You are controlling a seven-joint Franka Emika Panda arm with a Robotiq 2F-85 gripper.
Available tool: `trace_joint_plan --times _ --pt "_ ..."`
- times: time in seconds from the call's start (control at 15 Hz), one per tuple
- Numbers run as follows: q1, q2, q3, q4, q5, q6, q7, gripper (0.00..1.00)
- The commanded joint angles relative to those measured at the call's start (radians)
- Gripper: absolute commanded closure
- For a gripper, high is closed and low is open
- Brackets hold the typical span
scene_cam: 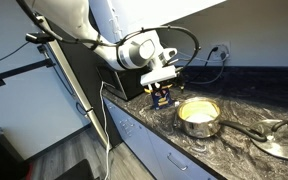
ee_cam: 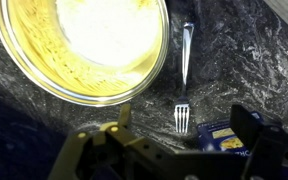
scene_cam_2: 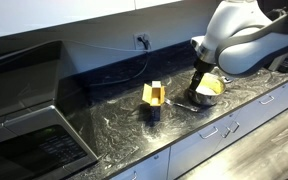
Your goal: Pick up the folk and stir in the pot
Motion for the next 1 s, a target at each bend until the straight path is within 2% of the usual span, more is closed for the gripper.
trace_joint_plan --times 0.0,0.27,0.93 --pt "-0.041 0.086 0.063 0.035 0.023 0.053 -0.117 0.0" --pt "-0.036 0.161 0.078 0.065 -0.013 0.082 -0.131 0.0" --pt "-0.004 0.308 0.061 0.221 -0.079 0.006 -0.11 0.0"
